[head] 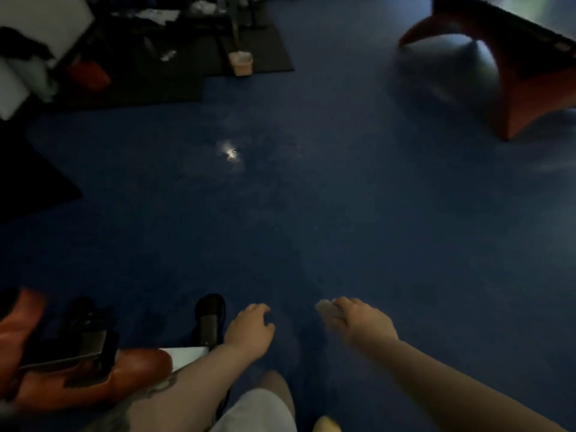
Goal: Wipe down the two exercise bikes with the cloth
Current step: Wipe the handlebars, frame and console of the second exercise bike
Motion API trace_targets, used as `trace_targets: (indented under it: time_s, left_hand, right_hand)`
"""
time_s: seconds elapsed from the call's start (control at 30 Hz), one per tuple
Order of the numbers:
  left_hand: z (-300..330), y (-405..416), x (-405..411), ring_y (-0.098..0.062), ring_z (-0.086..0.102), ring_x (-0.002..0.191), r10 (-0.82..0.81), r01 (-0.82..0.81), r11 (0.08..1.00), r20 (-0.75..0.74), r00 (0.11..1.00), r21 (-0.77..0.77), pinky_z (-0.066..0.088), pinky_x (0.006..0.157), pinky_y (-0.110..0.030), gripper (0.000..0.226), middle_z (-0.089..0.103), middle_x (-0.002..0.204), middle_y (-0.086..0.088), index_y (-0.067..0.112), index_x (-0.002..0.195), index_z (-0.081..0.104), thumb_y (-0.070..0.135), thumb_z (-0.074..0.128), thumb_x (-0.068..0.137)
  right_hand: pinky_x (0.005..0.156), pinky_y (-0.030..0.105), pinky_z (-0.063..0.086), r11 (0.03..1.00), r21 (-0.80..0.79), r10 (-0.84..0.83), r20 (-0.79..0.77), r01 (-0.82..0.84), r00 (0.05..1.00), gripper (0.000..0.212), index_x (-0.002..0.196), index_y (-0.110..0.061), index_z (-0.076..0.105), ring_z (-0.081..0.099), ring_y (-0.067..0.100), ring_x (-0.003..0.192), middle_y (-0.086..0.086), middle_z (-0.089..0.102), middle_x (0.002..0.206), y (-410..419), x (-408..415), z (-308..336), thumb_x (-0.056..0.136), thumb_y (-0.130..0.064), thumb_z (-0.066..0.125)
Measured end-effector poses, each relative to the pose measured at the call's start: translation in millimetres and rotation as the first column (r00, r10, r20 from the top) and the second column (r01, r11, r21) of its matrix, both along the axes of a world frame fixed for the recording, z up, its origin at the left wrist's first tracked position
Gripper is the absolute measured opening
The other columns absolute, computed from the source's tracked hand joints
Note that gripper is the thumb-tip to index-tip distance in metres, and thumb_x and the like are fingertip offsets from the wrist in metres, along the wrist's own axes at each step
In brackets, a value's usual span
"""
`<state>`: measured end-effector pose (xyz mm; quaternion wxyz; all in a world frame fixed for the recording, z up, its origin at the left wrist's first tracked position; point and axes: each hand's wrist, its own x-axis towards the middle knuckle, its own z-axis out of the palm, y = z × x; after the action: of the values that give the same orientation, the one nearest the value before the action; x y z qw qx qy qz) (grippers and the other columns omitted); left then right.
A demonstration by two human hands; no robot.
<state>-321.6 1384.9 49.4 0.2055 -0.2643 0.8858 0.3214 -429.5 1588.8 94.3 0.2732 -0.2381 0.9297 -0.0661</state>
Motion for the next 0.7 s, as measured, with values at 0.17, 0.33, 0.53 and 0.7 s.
trace_targets:
  time_s: [0.17,0.33,0.53,0.7]
  left_hand:
    - [-3.5,-56.2,-33.7,-0.016,0.049,0.121,0.259,-0.259,0.965,-0.012,0.966,0.03,0.044,0.1,-0.031,0.043,0.043,0.144,0.0,0.021,0.138,0.044,0.029,0.043,0.097]
    - [-16.5,-124.5,-65.8,-0.016,0.051,0.119,0.456,-0.454,0.888,-0.001,0.89,0.069,0.044,0.101,-0.031,0.042,0.047,0.14,-0.001,0.019,0.136,0.047,0.028,0.044,0.095]
    - [-14.9,-201.6,-97.6,-0.016,0.053,0.115,0.604,-0.604,0.794,0.025,0.796,0.07,0.044,0.098,-0.029,0.038,0.051,0.135,0.0,0.022,0.131,0.05,0.03,0.042,0.095]
    - [-14.0,-257.4,-120.8,-0.014,0.051,0.115,0.712,-0.708,0.698,0.006,0.702,0.109,0.043,0.101,-0.029,0.036,0.05,0.135,0.0,0.022,0.131,0.05,0.028,0.041,0.097]
  right_hand:
    - [0.081,0.037,0.05,0.975,-0.062,0.211,-0.006,-0.211,0.977,0.032,0.128,-0.03,0.043,0.06,0.022,0.104,-0.004,0.054,0.126,-89.0,-65.2,-2.9,0.097,-0.034,0.041]
    - [0.081,0.036,0.05,0.92,-0.028,0.391,-0.008,-0.391,0.92,0.033,0.131,-0.027,0.042,0.059,0.023,0.106,-0.001,0.054,0.126,-181.8,-122.8,-6.1,0.098,-0.034,0.039]
    - [0.082,0.036,0.051,0.854,-0.001,0.52,-0.008,-0.52,0.854,0.031,0.129,-0.025,0.043,0.059,0.023,0.105,-0.001,0.054,0.126,-283.6,-183.4,0.2,0.098,-0.032,0.041]
    - [0.079,0.034,0.048,0.773,-0.007,0.632,0.091,-0.634,0.77,0.029,0.123,-0.026,0.047,0.058,0.022,0.106,-0.001,0.055,0.123,-369.3,-215.8,-3.5,0.094,-0.032,0.048]
